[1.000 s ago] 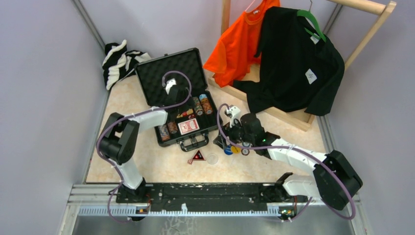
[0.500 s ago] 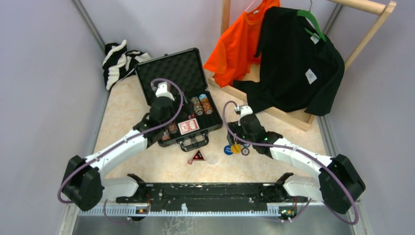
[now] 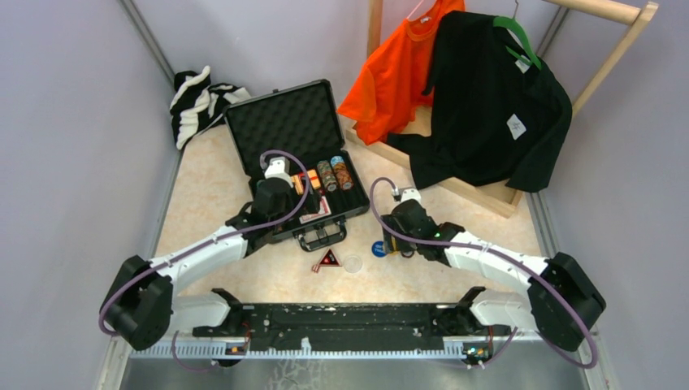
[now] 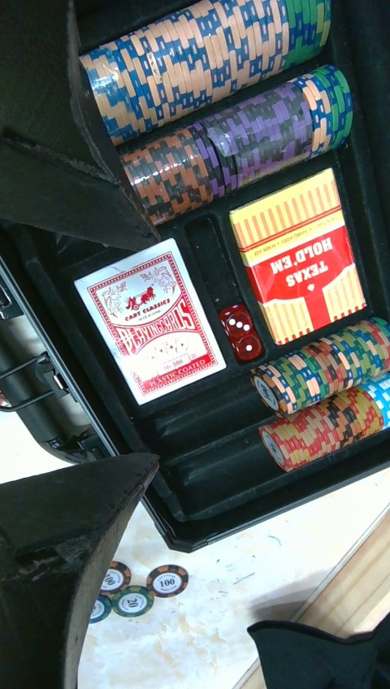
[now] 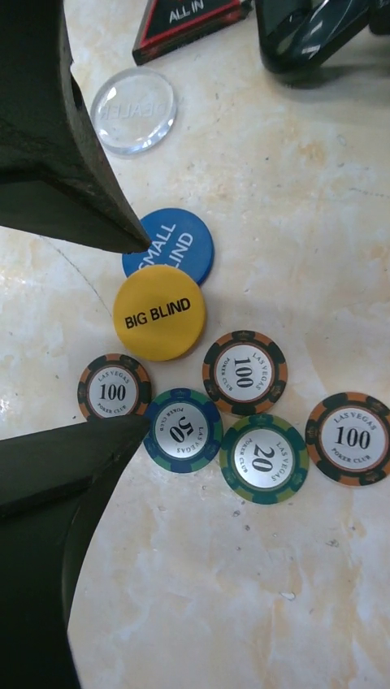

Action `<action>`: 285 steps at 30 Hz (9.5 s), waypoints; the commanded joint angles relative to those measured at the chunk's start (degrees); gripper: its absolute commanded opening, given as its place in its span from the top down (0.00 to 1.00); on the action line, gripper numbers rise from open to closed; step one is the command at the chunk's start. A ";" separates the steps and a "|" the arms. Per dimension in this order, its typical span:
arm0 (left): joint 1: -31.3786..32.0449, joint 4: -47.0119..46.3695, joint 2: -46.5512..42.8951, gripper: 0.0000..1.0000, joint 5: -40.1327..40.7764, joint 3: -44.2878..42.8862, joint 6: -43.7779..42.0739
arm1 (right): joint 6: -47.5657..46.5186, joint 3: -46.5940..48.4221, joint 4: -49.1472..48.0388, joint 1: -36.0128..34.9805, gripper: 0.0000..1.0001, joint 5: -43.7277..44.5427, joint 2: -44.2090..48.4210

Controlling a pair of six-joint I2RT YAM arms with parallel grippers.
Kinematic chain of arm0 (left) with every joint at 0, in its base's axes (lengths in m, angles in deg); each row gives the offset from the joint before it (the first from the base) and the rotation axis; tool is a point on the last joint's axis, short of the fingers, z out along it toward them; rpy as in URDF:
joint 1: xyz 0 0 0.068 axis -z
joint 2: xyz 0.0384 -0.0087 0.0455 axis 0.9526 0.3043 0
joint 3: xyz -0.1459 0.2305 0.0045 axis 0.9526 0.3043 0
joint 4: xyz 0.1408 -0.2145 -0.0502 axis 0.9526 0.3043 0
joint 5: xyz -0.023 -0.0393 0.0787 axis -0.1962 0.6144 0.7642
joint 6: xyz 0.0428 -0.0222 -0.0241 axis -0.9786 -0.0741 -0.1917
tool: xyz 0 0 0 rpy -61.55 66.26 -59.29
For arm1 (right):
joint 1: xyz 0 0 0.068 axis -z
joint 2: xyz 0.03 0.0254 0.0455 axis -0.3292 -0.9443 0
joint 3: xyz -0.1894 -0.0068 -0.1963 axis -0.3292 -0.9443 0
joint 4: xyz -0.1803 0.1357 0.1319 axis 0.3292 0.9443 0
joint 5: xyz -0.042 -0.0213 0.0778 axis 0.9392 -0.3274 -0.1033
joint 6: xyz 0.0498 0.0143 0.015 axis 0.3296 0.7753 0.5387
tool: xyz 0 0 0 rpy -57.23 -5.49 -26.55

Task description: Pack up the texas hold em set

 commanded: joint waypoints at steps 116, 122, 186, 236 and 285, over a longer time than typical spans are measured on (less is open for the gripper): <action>0.28 -1.16 1.81 0.00 -0.05 -0.17 -0.88 | 2.19 4.03 1.71 5.96 0.70 5.83 -11.12; 0.29 -1.12 1.94 0.00 0.21 -0.17 -0.93 | 1.03 7.23 3.29 5.92 0.70 5.92 -10.36; 0.29 -0.56 2.46 0.00 -0.10 -0.61 -1.13 | -1.49 10.33 2.74 5.48 0.35 4.77 -16.24; 0.28 -0.44 2.67 0.00 -0.01 -0.69 -1.30 | -3.98 13.47 -0.18 7.00 0.38 4.47 -21.20; 0.21 -0.35 2.46 0.00 -0.10 -0.69 -1.24 | -3.64 8.34 -0.56 7.12 0.53 0.80 -17.75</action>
